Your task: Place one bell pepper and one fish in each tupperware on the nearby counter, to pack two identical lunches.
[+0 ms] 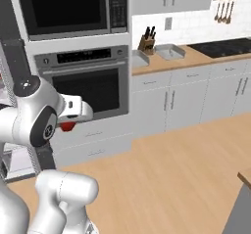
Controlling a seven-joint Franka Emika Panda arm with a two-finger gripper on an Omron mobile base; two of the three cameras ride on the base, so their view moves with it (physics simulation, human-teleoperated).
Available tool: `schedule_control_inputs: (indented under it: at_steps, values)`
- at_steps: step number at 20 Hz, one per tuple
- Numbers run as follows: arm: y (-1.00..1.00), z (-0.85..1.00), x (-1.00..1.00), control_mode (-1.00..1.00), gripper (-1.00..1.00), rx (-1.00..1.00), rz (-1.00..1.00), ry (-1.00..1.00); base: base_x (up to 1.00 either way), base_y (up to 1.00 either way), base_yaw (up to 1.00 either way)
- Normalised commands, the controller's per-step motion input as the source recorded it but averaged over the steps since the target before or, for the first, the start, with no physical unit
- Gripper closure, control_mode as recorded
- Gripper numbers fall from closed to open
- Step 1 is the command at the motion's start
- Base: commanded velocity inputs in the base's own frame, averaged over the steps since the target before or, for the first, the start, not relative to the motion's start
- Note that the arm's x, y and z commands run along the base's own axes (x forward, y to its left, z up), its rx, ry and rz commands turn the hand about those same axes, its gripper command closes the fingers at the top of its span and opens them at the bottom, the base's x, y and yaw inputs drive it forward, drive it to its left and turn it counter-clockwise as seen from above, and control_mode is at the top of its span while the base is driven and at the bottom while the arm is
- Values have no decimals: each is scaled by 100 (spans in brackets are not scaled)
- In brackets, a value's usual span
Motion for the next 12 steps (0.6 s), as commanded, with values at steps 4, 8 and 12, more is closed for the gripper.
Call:
schedule_control_inputs:
  at_steps: [4,8,12]
  values:
    - [0,0,0,100,100,0,0,0,100,-32,0]
    - [0,0,0,100,100,0,0,0,100,-34,0]
    - [0,0,0,100,100,0,0,0,100,-49,-1]
